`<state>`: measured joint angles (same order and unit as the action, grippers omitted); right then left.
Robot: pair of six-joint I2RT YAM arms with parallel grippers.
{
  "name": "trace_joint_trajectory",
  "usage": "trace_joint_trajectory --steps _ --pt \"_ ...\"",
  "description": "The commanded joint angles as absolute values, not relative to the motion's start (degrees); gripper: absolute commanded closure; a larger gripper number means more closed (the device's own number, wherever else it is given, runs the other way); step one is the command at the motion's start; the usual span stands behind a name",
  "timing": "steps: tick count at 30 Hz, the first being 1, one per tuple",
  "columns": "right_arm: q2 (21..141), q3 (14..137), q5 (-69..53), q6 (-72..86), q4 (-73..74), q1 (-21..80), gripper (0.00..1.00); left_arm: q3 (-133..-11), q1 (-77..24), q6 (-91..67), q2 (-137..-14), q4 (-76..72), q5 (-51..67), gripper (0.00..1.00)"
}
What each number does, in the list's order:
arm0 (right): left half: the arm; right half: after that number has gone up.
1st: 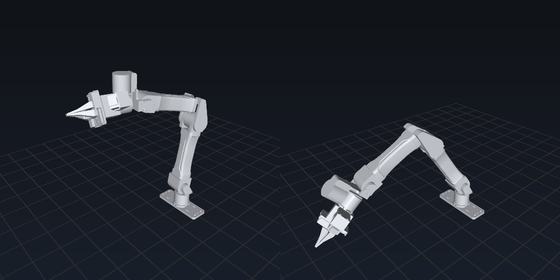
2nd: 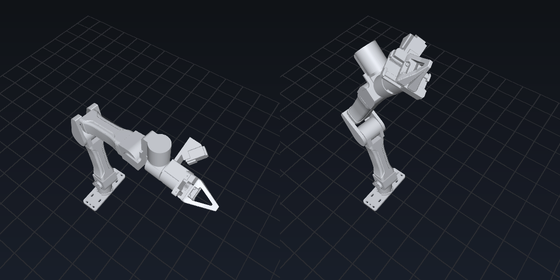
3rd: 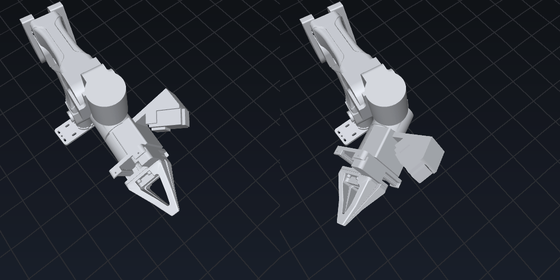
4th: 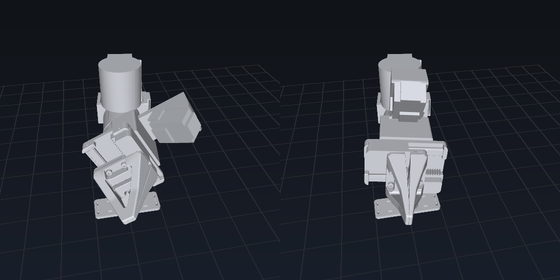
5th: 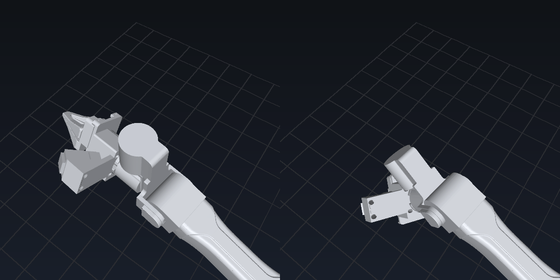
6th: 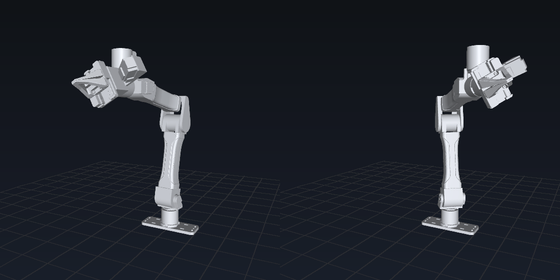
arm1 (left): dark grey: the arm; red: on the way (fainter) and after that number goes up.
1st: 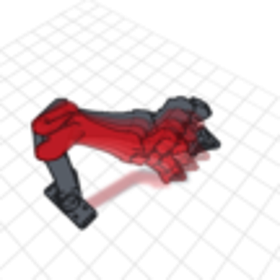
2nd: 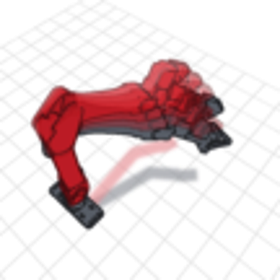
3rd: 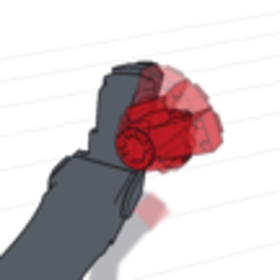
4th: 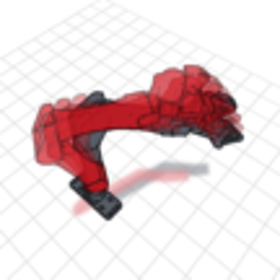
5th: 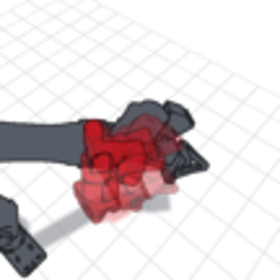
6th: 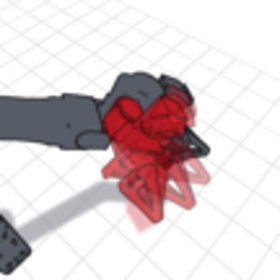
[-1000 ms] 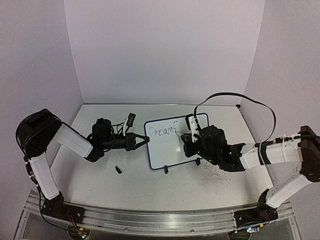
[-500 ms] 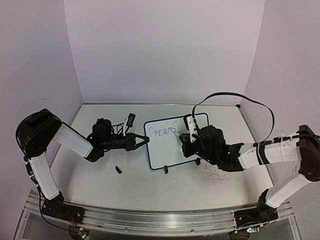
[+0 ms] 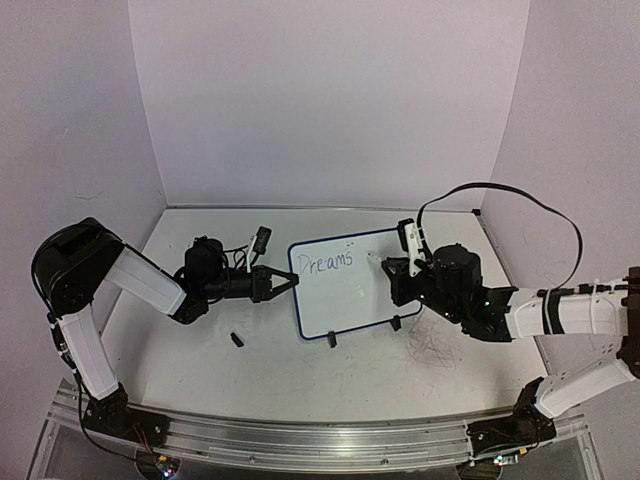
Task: Write a sentence on the whiteboard
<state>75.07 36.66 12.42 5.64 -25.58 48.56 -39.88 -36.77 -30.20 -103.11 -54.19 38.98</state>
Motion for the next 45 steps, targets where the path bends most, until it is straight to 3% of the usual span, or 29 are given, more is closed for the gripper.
trace_joint_trajectory --steps 1,45 --pt "77.6 39.7 8.4 3.2 -27.4 48.8 1.00 -39.8 -37.1 -30.2 -100.1 -55.3 39.6 1.00" --pt "80.9 39.0 14.2 6.8 -26.4 49.0 1.00 -41.3 -37.1 -30.0 -101.0 -54.8 40.4 1.00"
